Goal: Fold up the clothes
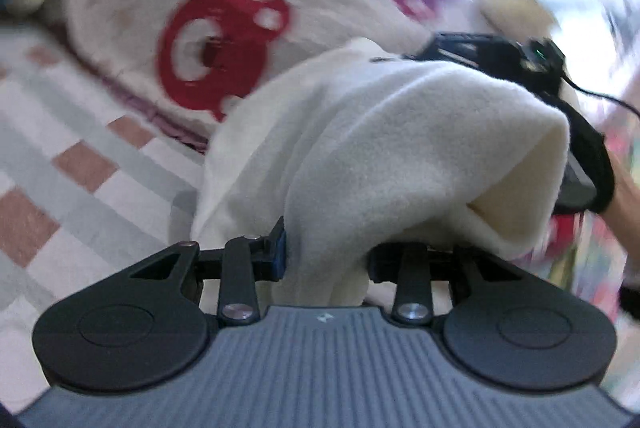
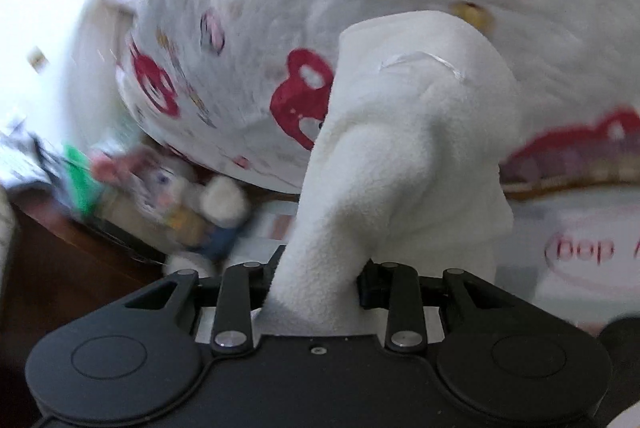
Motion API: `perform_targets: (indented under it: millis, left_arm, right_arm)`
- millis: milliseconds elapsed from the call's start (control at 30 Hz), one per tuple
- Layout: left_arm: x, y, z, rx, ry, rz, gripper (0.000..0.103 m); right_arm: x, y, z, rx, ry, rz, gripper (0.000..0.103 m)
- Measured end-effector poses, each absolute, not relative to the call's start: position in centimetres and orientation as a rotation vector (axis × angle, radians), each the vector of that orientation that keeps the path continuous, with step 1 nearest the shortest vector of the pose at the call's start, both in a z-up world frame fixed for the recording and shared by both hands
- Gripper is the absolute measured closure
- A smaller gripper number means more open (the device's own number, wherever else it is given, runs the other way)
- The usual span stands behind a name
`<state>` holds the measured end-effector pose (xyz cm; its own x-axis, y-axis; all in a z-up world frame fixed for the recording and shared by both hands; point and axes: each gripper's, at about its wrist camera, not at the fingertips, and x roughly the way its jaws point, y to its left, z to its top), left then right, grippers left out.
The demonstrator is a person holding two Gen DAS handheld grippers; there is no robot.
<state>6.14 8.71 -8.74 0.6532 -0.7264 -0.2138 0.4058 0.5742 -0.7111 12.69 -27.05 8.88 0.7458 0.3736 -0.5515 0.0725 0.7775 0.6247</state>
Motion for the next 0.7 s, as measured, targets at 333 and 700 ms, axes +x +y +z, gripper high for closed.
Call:
perform_targets:
  millis: [333, 700]
  left_arm:
    - [9.0, 21.5, -15.5, -0.996, 0.626, 0.027, 0.063]
    - [9.9, 23.9, -13.4, -0.837, 0.59, 0.143, 0.045]
  right_arm:
    - [20.9, -8.1, 5.8, 0.243, 0.682, 0.426, 0.043]
    - [15.1, -15.4, -5.8, 0.446, 0.837, 0.371, 0.041]
